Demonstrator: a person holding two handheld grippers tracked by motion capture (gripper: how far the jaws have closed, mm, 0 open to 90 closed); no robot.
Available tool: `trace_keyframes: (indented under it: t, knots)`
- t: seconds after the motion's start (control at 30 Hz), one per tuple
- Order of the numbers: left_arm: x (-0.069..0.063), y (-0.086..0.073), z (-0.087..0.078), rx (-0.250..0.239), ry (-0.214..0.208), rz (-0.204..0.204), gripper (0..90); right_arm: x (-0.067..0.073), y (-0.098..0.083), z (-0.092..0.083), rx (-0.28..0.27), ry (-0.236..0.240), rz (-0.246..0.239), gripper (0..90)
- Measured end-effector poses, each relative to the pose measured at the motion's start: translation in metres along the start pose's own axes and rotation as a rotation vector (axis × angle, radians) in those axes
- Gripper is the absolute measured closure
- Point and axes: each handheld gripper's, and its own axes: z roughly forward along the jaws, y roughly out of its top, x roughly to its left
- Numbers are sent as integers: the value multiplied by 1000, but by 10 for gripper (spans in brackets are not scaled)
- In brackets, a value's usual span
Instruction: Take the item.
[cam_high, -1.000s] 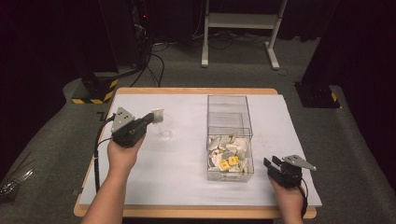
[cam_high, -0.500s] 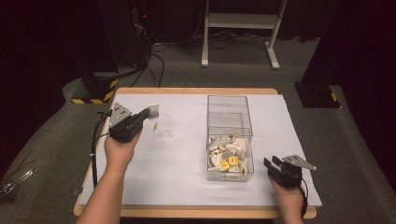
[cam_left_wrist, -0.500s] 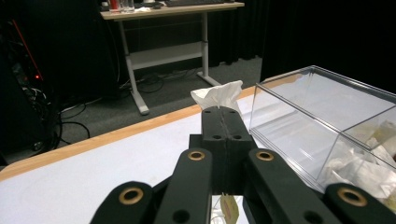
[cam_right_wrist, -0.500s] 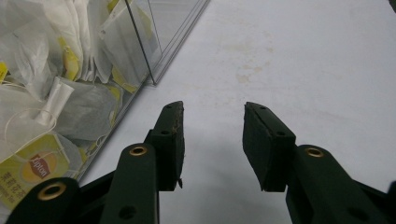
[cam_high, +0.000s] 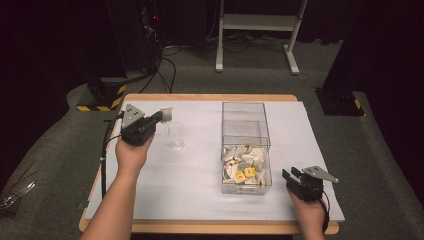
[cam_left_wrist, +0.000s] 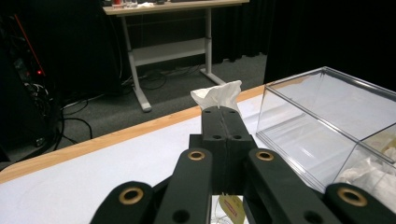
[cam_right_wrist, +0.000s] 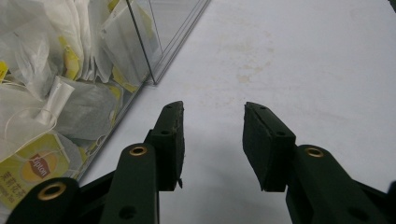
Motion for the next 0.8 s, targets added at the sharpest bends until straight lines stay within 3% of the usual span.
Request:
trace_keyframes:
  t: [0.53,0.8]
  knots:
    - [-1,1,20,7,-3,-10,900,0,0,0,1,1,-2,590]
    - [-3,-3,29,38,2,-3,900,0,0,0,0,2,-4,590]
